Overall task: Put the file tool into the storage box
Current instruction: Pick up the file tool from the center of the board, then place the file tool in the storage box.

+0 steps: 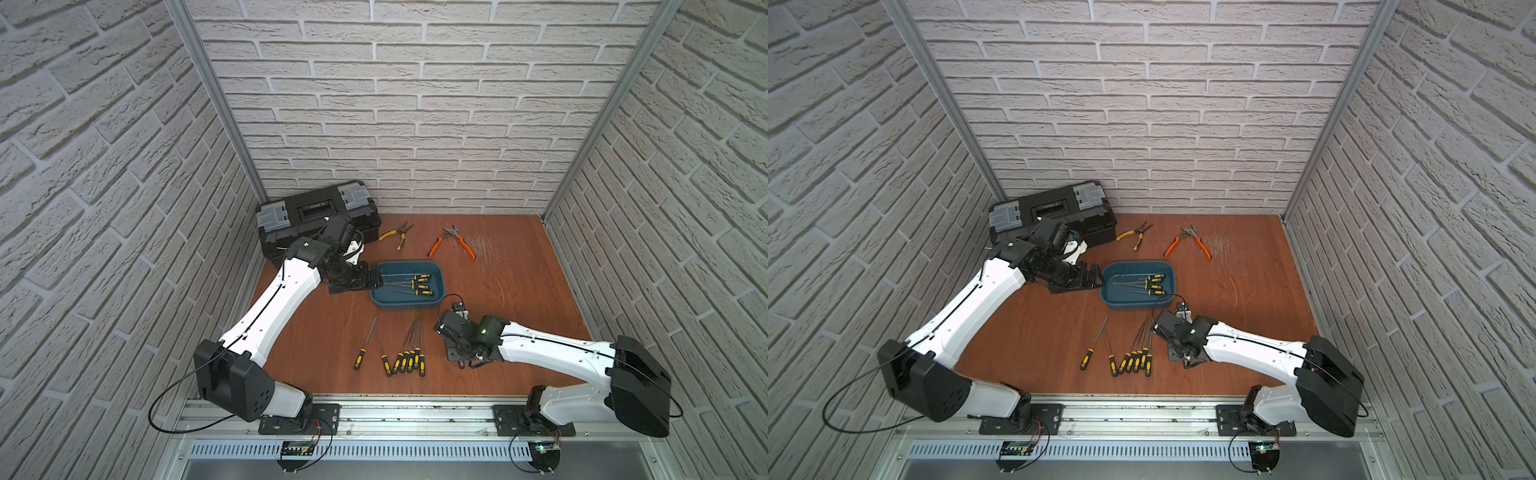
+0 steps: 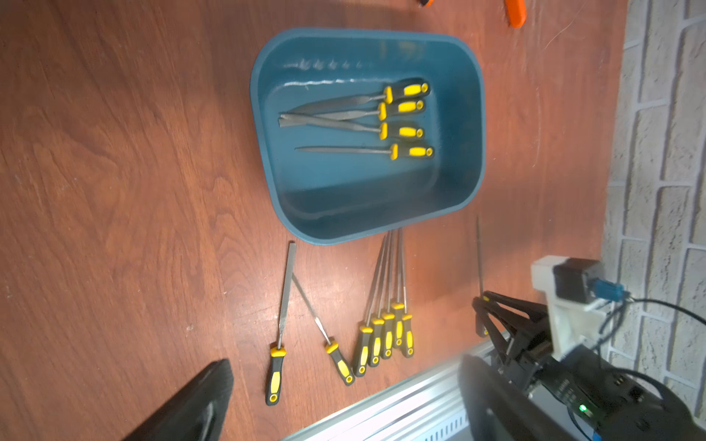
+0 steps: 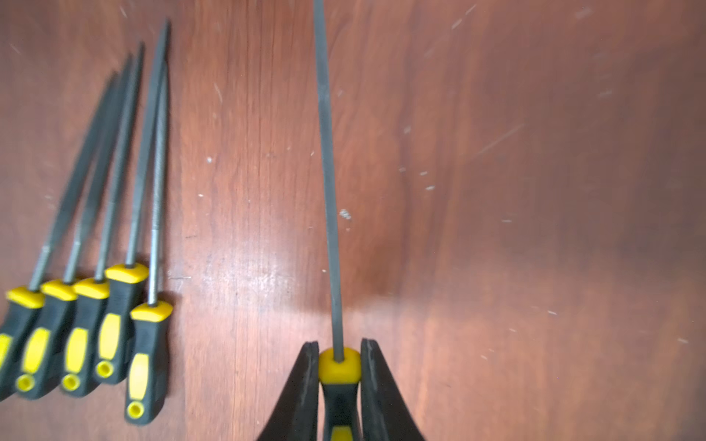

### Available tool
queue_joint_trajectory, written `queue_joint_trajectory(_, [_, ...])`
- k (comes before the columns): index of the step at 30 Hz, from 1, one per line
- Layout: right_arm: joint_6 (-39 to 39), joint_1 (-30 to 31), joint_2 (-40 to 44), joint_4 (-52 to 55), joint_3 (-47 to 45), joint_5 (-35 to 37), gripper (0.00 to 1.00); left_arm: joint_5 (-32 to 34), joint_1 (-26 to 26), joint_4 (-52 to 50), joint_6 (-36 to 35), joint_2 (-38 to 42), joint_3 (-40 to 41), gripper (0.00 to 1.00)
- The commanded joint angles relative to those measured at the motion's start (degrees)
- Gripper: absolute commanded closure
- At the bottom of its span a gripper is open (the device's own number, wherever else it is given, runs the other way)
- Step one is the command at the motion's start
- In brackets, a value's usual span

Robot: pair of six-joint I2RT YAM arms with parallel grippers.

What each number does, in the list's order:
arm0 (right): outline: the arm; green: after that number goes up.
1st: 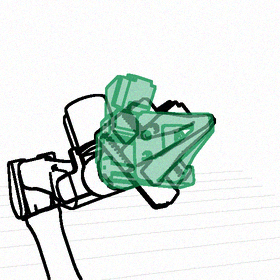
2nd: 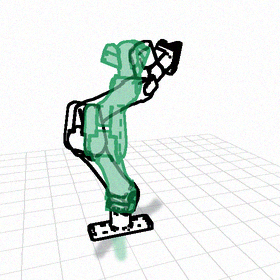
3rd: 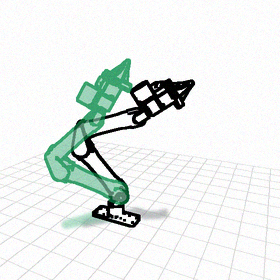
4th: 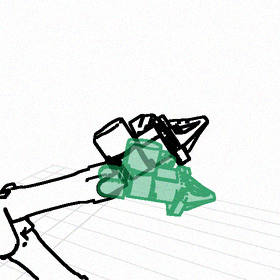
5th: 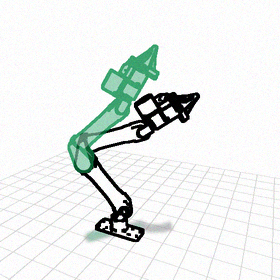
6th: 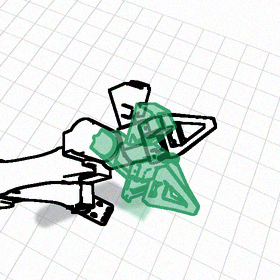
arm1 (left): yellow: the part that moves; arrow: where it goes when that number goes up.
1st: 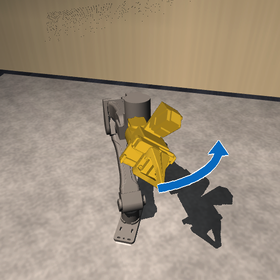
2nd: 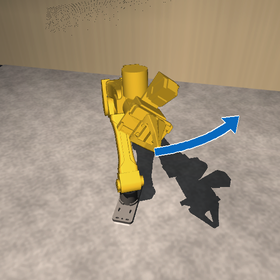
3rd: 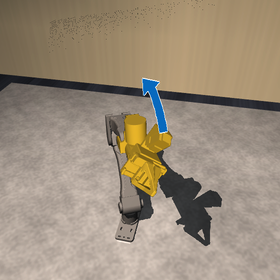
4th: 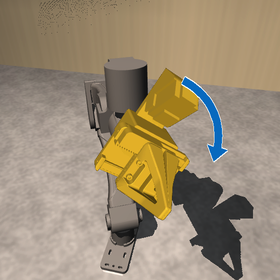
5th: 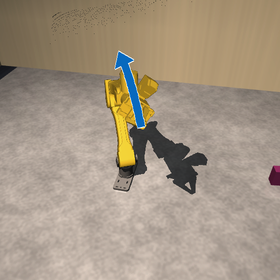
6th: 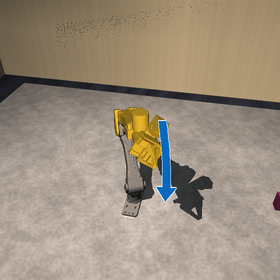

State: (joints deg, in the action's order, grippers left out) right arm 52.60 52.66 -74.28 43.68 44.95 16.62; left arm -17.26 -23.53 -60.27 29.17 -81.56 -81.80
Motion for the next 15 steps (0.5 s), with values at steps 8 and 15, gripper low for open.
queue_joint_trajectory(8, [-11.94,-9.44,13.89,6.99,5.54,5.91,0.81,-3.12,1.32,5.99,1.40,-1.31,-8.40,0.02])
queue_joint_trajectory(15, [-34.96,-24.11,6.17,3.86,18.85,-11.52,0.83,-5.43,5.81,4.80,3.48,-4.96,-13.96,0.02])
